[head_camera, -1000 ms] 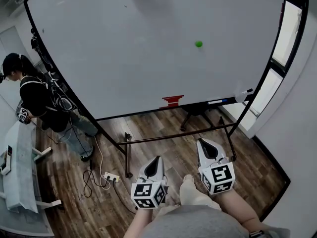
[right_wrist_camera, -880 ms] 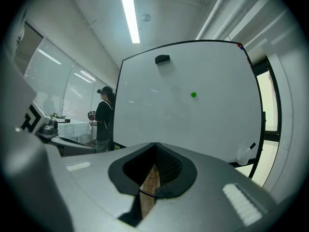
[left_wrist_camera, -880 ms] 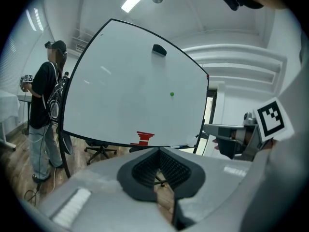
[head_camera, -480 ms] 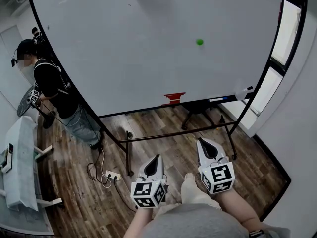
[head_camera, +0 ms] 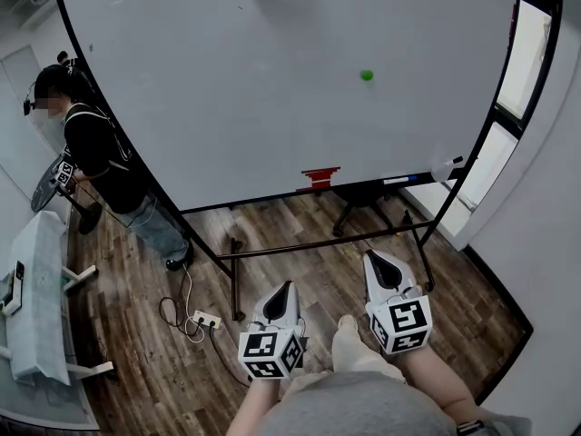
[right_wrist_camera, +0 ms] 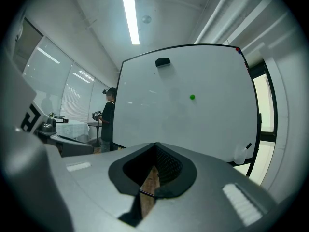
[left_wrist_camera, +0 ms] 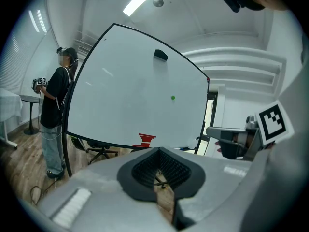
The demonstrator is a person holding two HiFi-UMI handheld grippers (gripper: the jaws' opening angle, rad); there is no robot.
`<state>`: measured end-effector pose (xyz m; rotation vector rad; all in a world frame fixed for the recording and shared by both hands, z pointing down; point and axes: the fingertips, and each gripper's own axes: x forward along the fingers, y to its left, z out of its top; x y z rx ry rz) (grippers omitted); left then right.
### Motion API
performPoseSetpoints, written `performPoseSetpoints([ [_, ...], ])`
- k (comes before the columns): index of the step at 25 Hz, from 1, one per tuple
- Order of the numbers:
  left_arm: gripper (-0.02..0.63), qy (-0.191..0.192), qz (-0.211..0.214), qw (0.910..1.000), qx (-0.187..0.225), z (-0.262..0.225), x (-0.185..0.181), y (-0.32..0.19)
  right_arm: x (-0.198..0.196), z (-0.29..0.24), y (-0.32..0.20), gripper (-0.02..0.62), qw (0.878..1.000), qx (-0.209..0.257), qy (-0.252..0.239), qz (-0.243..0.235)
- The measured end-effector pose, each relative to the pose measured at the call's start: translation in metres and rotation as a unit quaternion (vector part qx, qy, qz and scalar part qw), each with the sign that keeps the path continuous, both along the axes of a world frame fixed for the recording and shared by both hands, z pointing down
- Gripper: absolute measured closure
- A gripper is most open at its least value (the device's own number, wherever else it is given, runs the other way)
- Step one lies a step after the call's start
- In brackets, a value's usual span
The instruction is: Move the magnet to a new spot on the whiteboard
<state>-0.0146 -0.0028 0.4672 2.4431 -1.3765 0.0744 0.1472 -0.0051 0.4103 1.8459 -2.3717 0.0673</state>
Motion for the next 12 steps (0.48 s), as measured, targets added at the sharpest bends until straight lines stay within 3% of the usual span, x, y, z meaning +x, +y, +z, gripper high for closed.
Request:
performPoseSetpoints([
  [12, 0.601, 0.000, -0.003, 1.0000, -0.001, -0.0006, 0.0010, -0.0005, 0.0007, 0.0026, 0.0004, 0.595, 1.000, -0.003, -0.002, -0.002],
])
